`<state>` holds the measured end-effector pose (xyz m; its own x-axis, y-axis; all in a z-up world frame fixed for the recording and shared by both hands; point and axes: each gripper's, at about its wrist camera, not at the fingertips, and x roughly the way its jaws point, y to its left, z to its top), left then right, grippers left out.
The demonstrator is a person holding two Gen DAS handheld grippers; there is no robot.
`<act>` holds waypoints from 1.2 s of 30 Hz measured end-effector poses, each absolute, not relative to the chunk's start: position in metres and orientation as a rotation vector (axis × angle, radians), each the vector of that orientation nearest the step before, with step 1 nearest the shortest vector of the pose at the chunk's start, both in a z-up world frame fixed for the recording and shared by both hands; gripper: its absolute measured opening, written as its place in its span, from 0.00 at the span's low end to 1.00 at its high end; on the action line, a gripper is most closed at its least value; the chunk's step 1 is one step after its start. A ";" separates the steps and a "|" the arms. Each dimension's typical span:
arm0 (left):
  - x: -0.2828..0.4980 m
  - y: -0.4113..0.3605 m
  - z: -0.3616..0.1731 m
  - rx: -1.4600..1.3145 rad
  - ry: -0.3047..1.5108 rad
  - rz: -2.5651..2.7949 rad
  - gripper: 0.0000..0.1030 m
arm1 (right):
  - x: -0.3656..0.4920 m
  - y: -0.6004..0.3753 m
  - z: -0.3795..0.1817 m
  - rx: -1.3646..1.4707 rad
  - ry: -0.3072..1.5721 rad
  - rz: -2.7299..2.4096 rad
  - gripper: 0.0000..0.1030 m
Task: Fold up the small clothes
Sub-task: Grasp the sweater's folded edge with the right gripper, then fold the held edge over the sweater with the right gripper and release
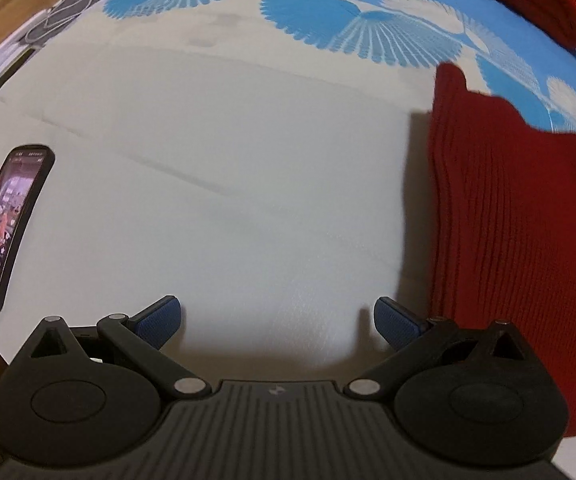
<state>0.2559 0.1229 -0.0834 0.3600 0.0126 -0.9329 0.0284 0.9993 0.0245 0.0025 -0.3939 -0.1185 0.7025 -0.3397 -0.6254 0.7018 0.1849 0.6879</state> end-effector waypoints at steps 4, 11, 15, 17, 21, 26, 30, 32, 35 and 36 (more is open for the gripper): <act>0.256 0.127 -0.081 0.014 1.197 0.007 1.00 | 0.039 -0.349 -0.055 0.731 0.404 -0.702 0.14; 0.254 0.124 -0.092 0.013 1.241 -0.005 1.00 | 0.117 -0.191 0.010 0.000 0.372 -0.368 0.14; 0.262 0.127 -0.097 -0.005 1.259 0.001 1.00 | 0.129 -0.092 -0.013 -0.277 0.398 -0.045 0.15; 0.262 0.129 -0.097 -0.015 1.262 -0.001 0.99 | 0.136 -0.061 -0.036 -0.301 0.496 0.122 0.15; 0.261 0.139 -0.097 -0.020 1.259 0.025 0.99 | 0.139 -0.032 -0.078 -0.313 0.609 0.200 0.15; 0.262 0.149 -0.093 -0.064 1.259 0.025 0.99 | 0.132 -0.042 -0.066 -0.198 0.574 0.185 0.15; 0.261 0.153 -0.087 -0.082 1.249 0.017 0.99 | 0.123 -0.032 -0.054 -0.234 0.506 0.177 0.15; 0.260 0.156 -0.082 -0.082 1.236 0.036 0.99 | 0.139 -0.030 -0.066 -0.249 0.550 0.193 0.27; 0.256 0.162 -0.067 -0.120 1.203 0.012 0.99 | 0.147 -0.034 -0.088 -0.212 0.643 0.300 0.60; 0.253 0.163 -0.060 -0.135 1.185 -0.002 0.99 | 0.144 -0.039 -0.086 -0.166 0.644 0.332 0.63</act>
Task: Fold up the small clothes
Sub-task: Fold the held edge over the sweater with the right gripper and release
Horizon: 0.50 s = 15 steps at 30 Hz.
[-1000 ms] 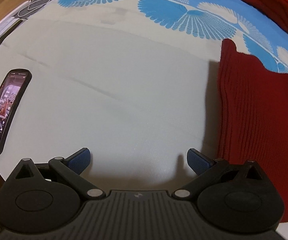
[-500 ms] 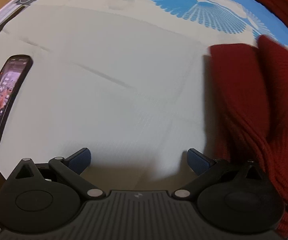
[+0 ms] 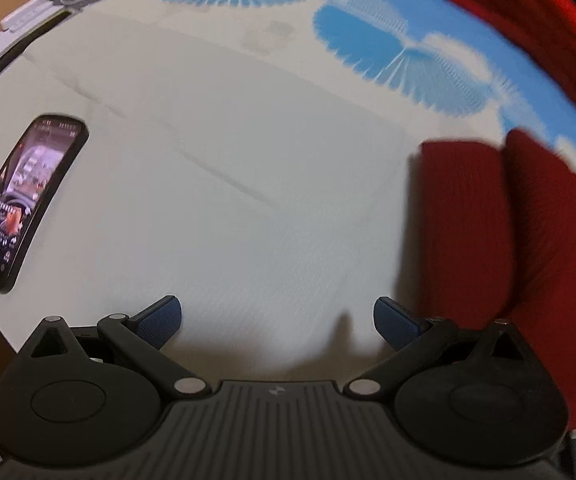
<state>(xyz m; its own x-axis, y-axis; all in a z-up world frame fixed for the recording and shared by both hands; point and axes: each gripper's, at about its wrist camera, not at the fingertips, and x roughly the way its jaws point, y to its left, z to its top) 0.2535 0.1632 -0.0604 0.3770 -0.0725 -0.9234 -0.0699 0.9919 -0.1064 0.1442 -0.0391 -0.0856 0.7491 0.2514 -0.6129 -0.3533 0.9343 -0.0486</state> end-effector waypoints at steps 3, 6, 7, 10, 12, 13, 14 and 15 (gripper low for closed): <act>0.245 0.164 -0.040 -0.171 1.122 -0.061 0.99 | 0.132 -0.068 -0.058 0.059 0.634 0.420 0.63; 0.235 0.157 -0.025 -0.204 1.092 -0.168 0.99 | 0.106 -0.101 -0.026 0.165 0.515 0.381 0.63; 0.231 0.152 -0.021 -0.210 1.085 -0.202 0.99 | 0.099 -0.107 -0.020 0.139 0.472 0.329 0.61; 0.217 0.132 -0.012 -0.184 1.036 -0.289 0.99 | 0.093 -0.115 -0.024 -0.013 0.478 0.161 0.44; 0.208 0.115 -0.010 -0.125 1.013 -0.309 0.99 | 0.098 -0.113 -0.041 -0.057 0.562 0.145 0.33; 0.207 0.106 -0.013 -0.104 1.021 -0.300 0.99 | 0.102 -0.109 -0.054 -0.079 0.615 0.157 0.27; 0.206 0.100 -0.020 -0.082 1.045 -0.282 0.99 | 0.105 -0.103 -0.070 -0.102 0.665 0.161 0.22; 0.207 0.094 -0.033 -0.048 1.086 -0.246 0.99 | 0.106 -0.098 -0.085 -0.116 0.695 0.148 0.22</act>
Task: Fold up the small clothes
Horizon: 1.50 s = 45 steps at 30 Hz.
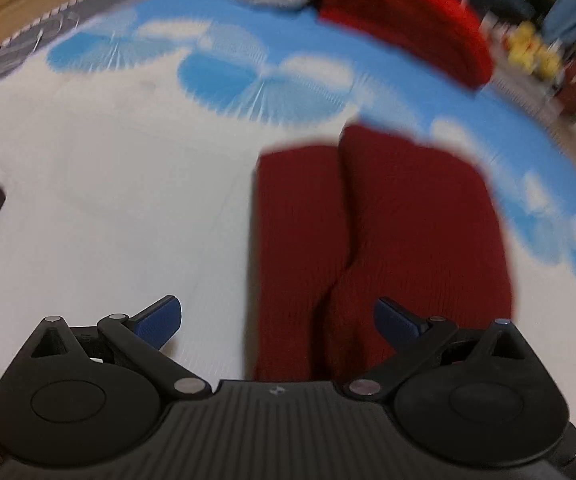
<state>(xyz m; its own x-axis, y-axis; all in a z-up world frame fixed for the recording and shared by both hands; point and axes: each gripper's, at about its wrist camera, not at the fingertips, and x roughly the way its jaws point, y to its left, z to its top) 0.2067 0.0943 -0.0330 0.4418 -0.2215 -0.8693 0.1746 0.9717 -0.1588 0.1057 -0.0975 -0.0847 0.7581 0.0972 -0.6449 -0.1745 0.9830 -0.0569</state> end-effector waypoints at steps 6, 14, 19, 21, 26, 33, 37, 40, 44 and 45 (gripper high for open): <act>0.214 0.113 -0.065 -0.102 1.188 -0.196 1.00 | 0.105 -0.111 -0.079 0.022 0.706 0.176 0.21; 0.215 0.106 -0.068 -0.039 1.173 -0.202 1.00 | 0.131 -0.168 -0.046 -0.017 0.633 -0.014 0.22; 0.210 0.115 -0.062 -0.081 1.152 -0.229 1.00 | 0.146 -0.165 -0.066 -0.065 0.689 0.032 0.29; 0.196 0.123 -0.049 -0.119 1.129 -0.273 1.00 | 0.146 -0.182 -0.049 0.036 0.684 0.090 0.38; 0.153 0.131 -0.035 -0.259 1.136 -0.312 1.00 | 0.140 -0.236 -0.019 0.201 0.599 0.085 0.78; 0.145 0.107 -0.062 -0.369 1.237 -0.409 1.00 | 0.193 -0.322 -0.047 0.525 0.710 0.045 0.79; 0.163 0.114 -0.090 -0.552 1.299 -0.297 1.00 | 0.229 -0.353 -0.066 0.709 0.738 0.024 0.79; 0.170 0.123 -0.102 -0.676 1.311 -0.235 1.00 | 0.266 -0.364 -0.078 0.774 0.770 0.021 0.81; 0.172 0.118 -0.102 -0.676 1.269 -0.210 1.00 | 0.310 -0.367 -0.093 0.752 0.827 0.023 0.83; 0.171 0.118 -0.103 -0.688 1.262 -0.203 1.00 | 0.319 -0.366 -0.099 0.745 0.844 0.022 0.84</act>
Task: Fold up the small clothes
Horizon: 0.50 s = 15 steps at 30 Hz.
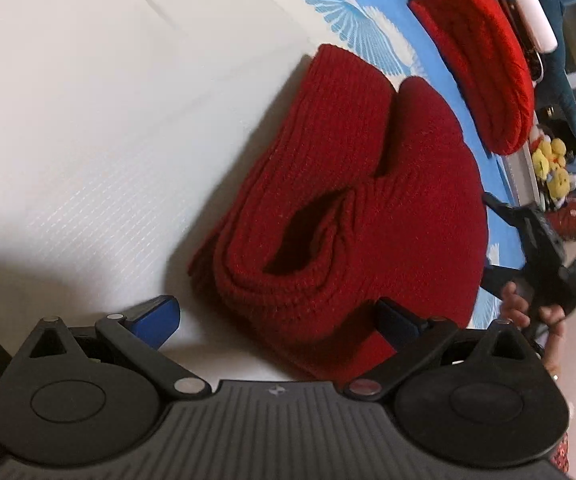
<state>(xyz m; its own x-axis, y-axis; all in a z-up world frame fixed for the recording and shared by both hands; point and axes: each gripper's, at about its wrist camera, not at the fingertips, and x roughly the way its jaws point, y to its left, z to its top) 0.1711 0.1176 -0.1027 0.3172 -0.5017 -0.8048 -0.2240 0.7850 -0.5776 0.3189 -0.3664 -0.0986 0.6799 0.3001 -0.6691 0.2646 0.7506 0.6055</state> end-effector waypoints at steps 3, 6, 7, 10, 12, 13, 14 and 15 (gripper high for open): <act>0.171 0.118 -0.102 -0.748 1.248 -0.200 0.96 | 0.341 -0.360 -0.119 0.739 0.896 0.000 0.91; 0.175 0.117 -0.100 -0.719 1.237 -0.181 0.80 | 0.347 -0.357 -0.129 0.743 0.869 0.028 0.94; 0.174 0.117 -0.099 -0.710 1.229 -0.176 0.74 | 0.347 -0.355 -0.129 0.732 0.853 0.054 0.80; 0.173 0.114 -0.095 -0.666 1.217 -0.182 0.65 | 0.342 -0.350 -0.124 0.740 0.826 0.096 0.39; 0.179 0.106 -0.090 -0.617 1.204 -0.196 0.60 | 0.337 -0.343 -0.112 0.667 0.796 0.091 0.31; 0.186 0.102 -0.087 -0.599 1.205 -0.201 0.58 | 0.336 -0.342 -0.106 0.648 0.782 0.090 0.28; 0.191 0.101 -0.086 -0.593 1.211 -0.207 0.54 | 0.336 -0.343 -0.101 0.645 0.771 0.088 0.27; 0.197 0.101 -0.084 -0.587 1.216 -0.216 0.52 | 0.336 -0.346 -0.095 0.647 0.757 0.084 0.26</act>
